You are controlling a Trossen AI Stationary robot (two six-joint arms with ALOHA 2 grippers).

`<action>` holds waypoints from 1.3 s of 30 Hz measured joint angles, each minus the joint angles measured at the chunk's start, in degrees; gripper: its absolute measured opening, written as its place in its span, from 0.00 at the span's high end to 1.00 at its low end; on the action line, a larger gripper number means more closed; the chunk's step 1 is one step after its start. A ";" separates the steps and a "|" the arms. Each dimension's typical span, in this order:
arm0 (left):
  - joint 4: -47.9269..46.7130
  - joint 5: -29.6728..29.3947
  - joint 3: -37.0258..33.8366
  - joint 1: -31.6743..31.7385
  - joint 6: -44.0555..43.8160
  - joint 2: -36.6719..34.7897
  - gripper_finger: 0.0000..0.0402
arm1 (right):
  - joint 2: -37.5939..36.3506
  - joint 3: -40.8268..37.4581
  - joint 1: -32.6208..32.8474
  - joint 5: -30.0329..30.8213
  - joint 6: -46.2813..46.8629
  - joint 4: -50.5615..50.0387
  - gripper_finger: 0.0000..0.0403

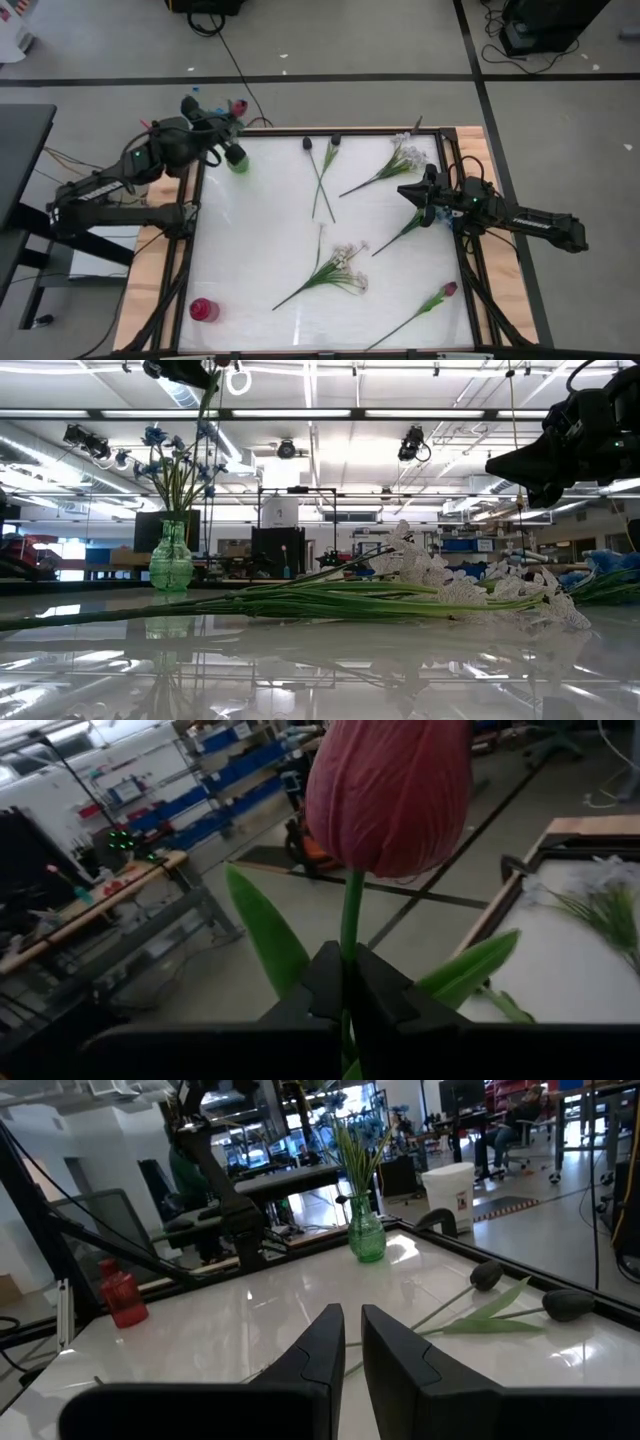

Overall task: Sort flowers into vase by color
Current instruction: Put the left pink flower into the green vase, then put the blue flowers into the green vase

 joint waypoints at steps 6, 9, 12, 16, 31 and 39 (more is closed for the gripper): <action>-6.98 0.46 2.75 2.25 -3.41 0.02 0.97 | 0.00 0.00 0.02 -0.02 -0.02 0.01 0.88; -8.00 2.77 1.96 3.54 -7.79 0.00 0.97 | 0.00 -0.02 0.02 0.00 -0.02 0.02 0.88; -8.21 4.62 0.45 5.51 -9.88 0.04 0.97 | -0.01 0.00 0.02 0.00 0.00 0.02 0.88; -7.89 5.75 -1.70 8.02 -12.12 0.04 0.97 | -0.01 0.00 0.01 0.00 -0.01 -0.01 0.88; -11.95 5.80 -3.63 14.56 -28.04 0.09 0.80 | -0.02 0.00 0.00 0.00 0.00 -0.01 0.88; -14.03 5.80 -3.63 15.05 -29.94 0.04 0.64 | 0.00 0.00 0.02 0.00 -0.02 0.01 0.88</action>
